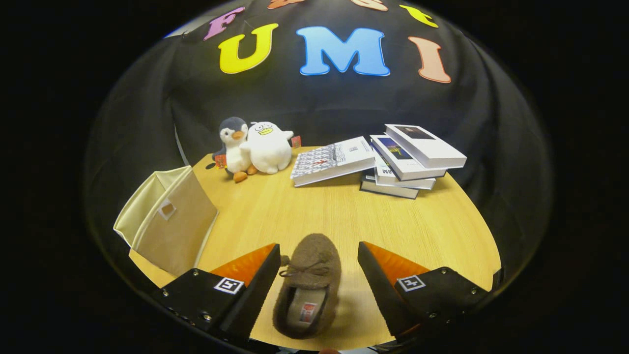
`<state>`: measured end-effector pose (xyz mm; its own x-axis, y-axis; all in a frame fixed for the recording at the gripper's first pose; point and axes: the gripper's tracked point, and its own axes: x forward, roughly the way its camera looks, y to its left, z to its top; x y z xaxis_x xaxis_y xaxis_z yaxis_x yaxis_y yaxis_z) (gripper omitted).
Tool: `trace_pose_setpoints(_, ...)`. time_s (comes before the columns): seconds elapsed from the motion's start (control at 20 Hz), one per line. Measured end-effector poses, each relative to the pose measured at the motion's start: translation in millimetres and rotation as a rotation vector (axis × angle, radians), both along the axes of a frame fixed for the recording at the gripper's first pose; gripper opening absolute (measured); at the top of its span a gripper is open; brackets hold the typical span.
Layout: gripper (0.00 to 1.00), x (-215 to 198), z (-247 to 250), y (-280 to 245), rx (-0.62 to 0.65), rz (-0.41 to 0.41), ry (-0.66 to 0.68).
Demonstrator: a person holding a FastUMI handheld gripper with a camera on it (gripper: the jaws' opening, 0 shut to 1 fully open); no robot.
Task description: Open the storage box then place both shoes into the box .Put the left shoe in first, then the right shoe, with the right side of both shoes facing outward in a uniform manner.
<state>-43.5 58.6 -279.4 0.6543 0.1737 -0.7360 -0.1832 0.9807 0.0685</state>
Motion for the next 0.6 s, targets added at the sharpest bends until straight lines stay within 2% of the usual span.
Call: trace_pose_setpoints(0.6, 0.98, -42.1, -65.0, -15.3, -0.010, 0.025, 0.175)
